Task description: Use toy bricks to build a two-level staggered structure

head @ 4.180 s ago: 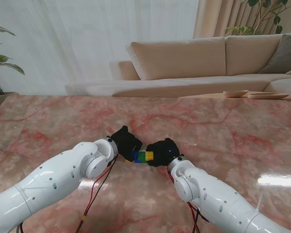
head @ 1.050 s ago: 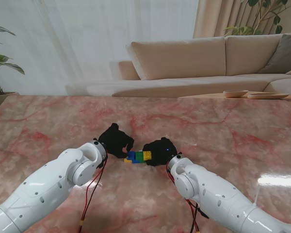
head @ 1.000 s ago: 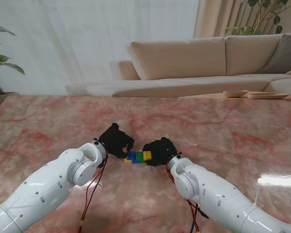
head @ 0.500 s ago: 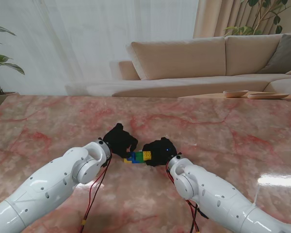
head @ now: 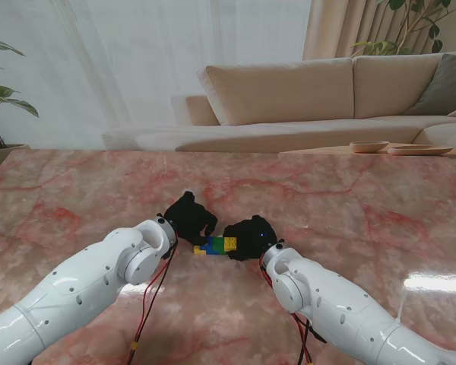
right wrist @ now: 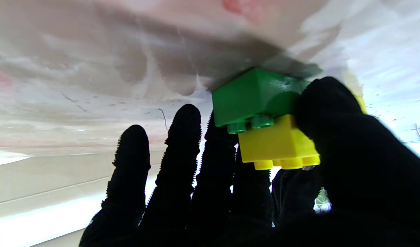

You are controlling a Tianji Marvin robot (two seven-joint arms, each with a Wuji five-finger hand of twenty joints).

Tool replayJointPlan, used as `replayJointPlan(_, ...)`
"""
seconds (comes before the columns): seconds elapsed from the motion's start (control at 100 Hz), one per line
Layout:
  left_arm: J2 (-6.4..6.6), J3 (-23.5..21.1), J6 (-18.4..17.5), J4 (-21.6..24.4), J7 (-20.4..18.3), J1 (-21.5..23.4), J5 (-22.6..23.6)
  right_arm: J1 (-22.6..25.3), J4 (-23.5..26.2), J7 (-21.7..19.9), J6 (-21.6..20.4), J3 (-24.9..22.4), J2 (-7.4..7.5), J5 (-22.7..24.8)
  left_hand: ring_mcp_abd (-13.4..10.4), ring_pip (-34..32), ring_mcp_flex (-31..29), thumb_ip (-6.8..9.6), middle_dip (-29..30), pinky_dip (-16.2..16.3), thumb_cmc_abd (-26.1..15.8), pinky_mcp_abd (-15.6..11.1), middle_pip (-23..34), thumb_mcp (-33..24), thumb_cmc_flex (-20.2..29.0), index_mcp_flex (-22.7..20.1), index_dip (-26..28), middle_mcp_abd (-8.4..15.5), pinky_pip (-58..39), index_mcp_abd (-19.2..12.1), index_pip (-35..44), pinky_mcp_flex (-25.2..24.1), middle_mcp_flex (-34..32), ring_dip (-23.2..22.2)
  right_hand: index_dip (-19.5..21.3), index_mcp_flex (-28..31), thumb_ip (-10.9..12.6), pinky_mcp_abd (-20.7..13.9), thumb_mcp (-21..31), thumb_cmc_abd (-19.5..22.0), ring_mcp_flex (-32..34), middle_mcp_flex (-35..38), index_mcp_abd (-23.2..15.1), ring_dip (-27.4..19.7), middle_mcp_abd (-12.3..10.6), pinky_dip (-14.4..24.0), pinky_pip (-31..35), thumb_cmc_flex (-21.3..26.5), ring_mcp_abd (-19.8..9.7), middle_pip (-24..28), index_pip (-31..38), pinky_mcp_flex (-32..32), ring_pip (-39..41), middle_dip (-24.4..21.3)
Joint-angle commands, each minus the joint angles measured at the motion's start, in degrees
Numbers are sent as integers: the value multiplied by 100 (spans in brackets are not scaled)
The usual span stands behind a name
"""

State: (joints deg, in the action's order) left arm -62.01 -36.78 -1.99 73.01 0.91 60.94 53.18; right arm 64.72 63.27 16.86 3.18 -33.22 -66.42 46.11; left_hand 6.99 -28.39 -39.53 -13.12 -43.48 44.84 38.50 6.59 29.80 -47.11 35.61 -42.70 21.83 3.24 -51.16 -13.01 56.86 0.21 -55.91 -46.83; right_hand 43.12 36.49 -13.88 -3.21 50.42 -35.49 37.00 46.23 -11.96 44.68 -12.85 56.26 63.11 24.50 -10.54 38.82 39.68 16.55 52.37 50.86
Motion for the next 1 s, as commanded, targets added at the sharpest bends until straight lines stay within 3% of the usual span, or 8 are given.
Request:
replayJointPlan(0.0, -7, 18, 35, -81, -8, 14, -3, 87, -58, -130, 20, 30, -4, -10, -30, -212, -43, 26, -95, -22, -115, 90, -51, 42, 165, -82, -51, 67, -174, -182, 105, -99, -164, -72, -123, 98, -121, -38, 200, 163, 33, 135, -314, 68, -70, 162, 36, 161, -119, -46, 113, -78, 114, -101)
replayJointPlan(0.29, -43, 208, 0, -231, 4, -126, -118, 83, -63, -115, -26, 29, -1, 0, -34, -302, -202, 8, -115, -16, -82, 118, -39, 77, 178, -233, -90, 59, -247, -205, 169, -13, -357, -87, -138, 114, -126, -33, 232, 121, 58, 183, -376, 64, -90, 160, 37, 211, -132, -33, 150, -63, 108, -50)
replayJointPlan(0.44, -61, 372, 11, -360, 33, -223, -151, 82, -69, -103, -60, 25, 0, 2, -53, -422, -419, -7, -115, -22, -73, 134, -151, 25, 226, -527, -310, 95, -374, -295, 291, 85, -735, -110, -166, 139, -139, -37, 319, 68, 88, 239, -441, 60, -113, 158, 35, 250, -141, -47, 210, -59, 103, 6)
replayJointPlan(0.99, -91, 882, 64, -789, -85, -438, -388, 119, -16, -160, -81, -42, 29, 17, 0, -666, -693, -48, 110, -73, 152, 105, -407, -162, 307, -1149, -829, -33, -595, -144, 180, 166, -1352, -212, -313, 127, -203, -47, 732, -51, 105, 321, -497, 58, -110, 151, 25, 200, -148, -171, 365, -57, 93, 158)
